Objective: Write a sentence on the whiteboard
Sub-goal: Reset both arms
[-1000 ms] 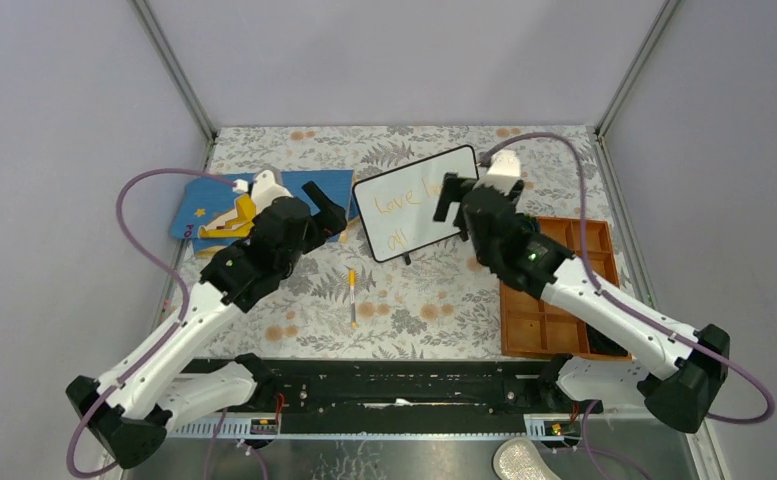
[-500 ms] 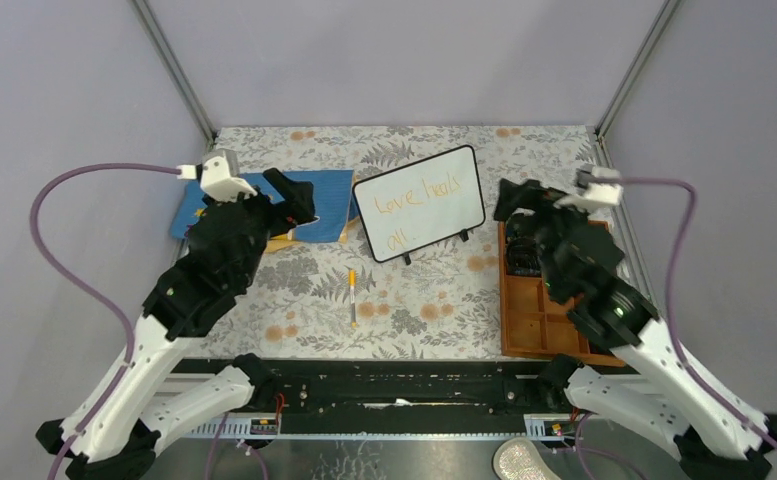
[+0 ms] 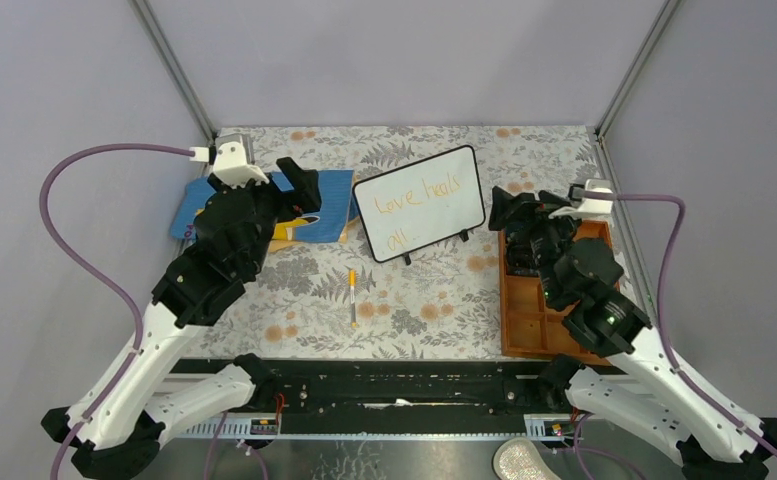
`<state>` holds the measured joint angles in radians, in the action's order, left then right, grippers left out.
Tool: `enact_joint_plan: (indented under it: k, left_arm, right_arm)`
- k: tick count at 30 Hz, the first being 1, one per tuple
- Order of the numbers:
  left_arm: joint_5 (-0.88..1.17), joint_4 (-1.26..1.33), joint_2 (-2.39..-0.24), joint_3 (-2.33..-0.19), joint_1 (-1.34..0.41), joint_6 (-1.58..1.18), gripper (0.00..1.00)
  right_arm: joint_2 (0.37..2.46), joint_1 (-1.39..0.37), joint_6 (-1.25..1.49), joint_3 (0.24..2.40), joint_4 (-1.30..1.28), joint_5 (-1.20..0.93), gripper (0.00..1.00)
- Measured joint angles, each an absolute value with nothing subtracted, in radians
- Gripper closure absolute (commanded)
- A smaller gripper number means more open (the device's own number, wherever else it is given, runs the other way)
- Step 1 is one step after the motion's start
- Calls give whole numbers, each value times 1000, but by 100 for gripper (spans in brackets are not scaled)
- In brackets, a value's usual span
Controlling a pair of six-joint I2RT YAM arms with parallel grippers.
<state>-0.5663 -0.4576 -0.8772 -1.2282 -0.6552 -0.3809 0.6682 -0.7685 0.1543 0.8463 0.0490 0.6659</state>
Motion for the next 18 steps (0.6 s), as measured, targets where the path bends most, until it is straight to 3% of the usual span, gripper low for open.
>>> enact_joint_plan:
  k: [18]
  left_arm:
    - [-525,-434,-855,-1166,-655,-386,1]
  right_arm:
    - [685,-768,213,675,274,692,0]
